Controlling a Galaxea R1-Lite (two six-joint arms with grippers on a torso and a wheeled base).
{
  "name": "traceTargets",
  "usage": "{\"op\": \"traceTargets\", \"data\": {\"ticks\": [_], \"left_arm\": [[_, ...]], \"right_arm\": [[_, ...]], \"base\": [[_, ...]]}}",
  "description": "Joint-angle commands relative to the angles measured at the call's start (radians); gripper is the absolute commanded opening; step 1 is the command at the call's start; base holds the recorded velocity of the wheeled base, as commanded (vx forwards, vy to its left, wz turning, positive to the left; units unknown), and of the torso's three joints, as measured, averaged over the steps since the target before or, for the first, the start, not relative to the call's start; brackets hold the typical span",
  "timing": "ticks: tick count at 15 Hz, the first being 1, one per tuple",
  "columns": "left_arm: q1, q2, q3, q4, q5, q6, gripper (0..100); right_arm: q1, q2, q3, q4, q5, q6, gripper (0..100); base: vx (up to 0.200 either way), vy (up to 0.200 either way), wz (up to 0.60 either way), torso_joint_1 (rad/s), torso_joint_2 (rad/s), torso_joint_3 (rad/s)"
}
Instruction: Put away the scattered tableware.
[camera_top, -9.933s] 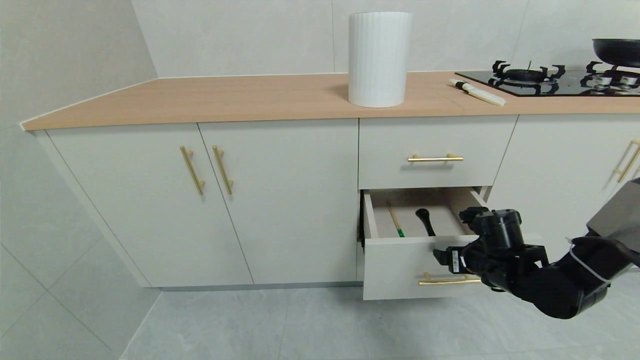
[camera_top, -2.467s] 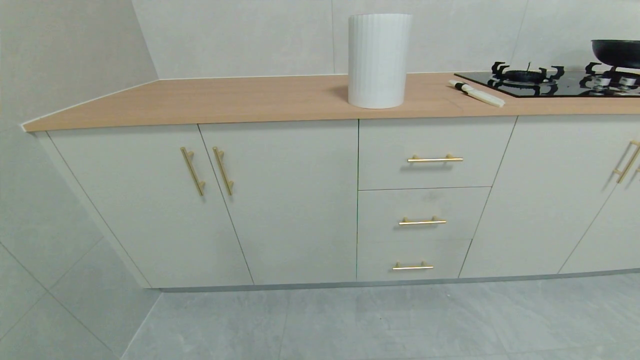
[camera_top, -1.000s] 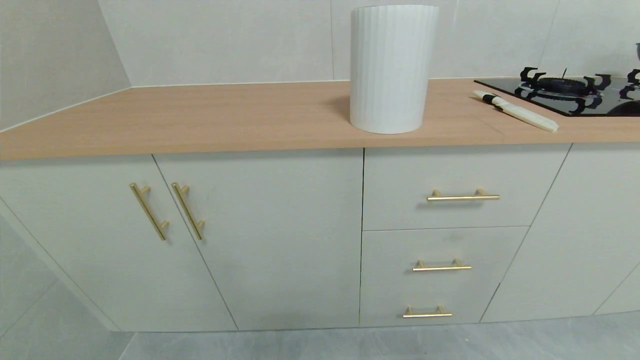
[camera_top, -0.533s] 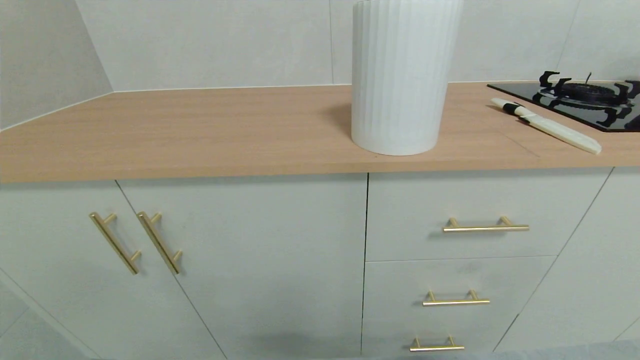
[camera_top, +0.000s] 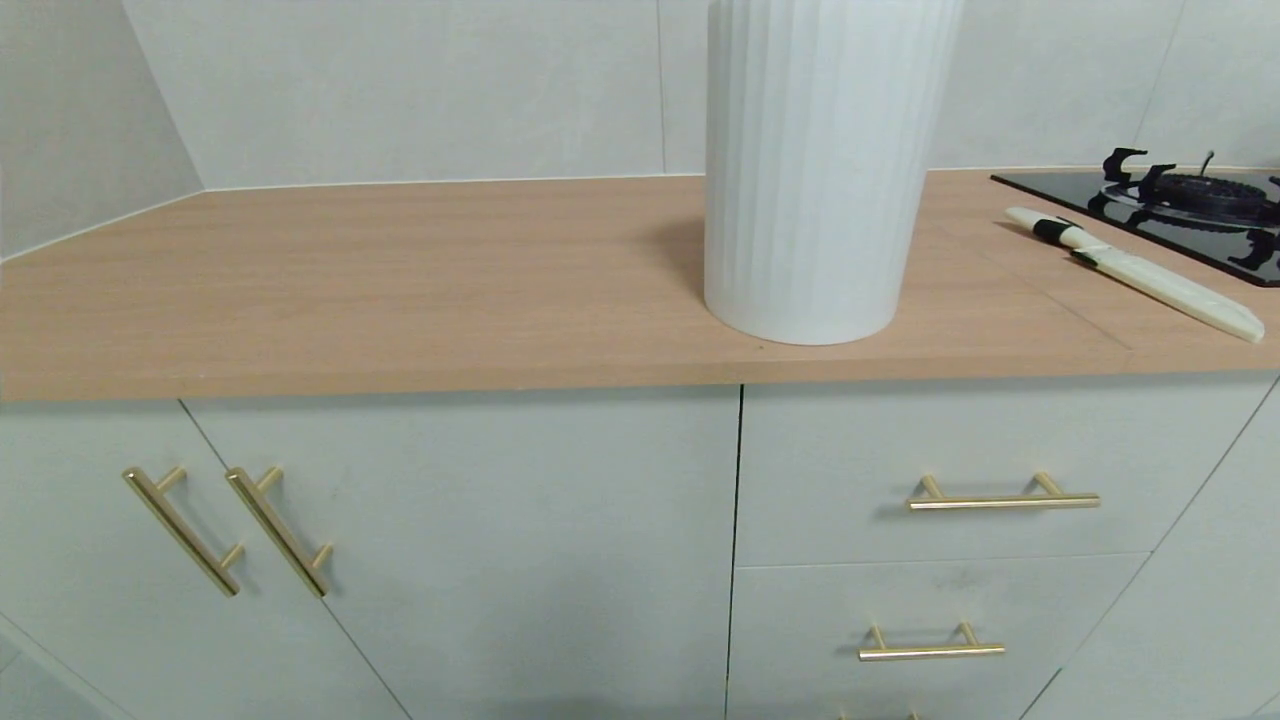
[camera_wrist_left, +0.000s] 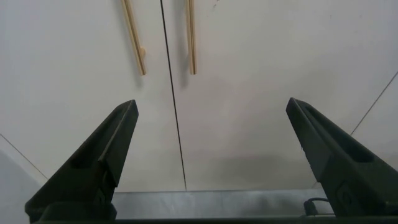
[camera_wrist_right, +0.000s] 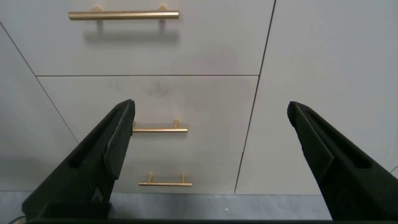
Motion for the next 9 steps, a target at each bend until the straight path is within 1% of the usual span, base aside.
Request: {"op": "traceTargets", "data": {"ticks": [1,6,9], "left_arm": [[0.000,0.001,0.000,0.000,0.000,0.000,100],[0.000,0.001,0.000,0.000,0.000,0.000,100],[0.000,0.001,0.000,0.000,0.002,0.000,100]], "right_arm": [[0.000,0.002,0.000,0.000,0.000,0.000,100],[0.000,0.002,0.000,0.000,0.000,0.000,100],[0.000,0.002,0.000,0.000,0.000,0.000,100]], "base": [[0.000,0.000,0.00,0.000,0.00,0.000],[0.000,0.000,0.00,0.000,0.00,0.000],[0.000,-0.200,0.00,-0.001,0.00,0.007]]}}
